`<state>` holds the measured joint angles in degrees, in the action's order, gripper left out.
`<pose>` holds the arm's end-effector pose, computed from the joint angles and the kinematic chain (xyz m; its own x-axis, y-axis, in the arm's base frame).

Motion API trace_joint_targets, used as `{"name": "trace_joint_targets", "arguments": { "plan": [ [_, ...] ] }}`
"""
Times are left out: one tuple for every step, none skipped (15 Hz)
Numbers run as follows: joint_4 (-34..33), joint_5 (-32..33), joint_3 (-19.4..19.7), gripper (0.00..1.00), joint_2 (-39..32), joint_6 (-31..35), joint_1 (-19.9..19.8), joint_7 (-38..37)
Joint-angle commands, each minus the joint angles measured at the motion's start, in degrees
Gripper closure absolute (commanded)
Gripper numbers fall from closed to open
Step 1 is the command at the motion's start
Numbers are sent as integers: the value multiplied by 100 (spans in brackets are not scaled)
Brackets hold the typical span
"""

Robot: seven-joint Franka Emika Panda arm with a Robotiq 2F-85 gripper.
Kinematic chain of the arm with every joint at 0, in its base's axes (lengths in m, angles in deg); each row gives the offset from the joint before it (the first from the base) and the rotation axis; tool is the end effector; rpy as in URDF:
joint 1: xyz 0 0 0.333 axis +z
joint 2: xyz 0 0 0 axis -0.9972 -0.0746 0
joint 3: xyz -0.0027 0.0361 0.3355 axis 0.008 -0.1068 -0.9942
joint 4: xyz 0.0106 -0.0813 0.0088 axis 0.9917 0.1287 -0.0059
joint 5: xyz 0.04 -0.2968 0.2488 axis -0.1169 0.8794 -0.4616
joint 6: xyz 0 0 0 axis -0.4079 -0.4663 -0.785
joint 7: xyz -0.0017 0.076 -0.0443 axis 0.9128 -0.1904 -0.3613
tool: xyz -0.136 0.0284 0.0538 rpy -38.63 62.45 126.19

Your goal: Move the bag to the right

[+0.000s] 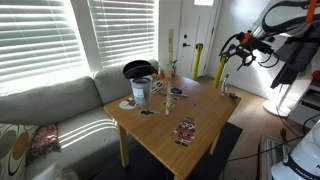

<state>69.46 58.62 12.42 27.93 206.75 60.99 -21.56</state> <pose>0.3317 -0.2259 0.5313 -0.1031 -0.9946 0.0142 -0.9326 0.0917 -0.3491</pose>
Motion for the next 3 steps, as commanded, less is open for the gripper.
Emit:
{"name": "trace_joint_targets", "arguments": {
  "plan": [
    [76,-159,101,0,716,-7,90,303],
    [-62,-47,21,7,284,-21,-11,122],
    [-59,-58,20,1,427,-23,-10,184]
  ]
}}
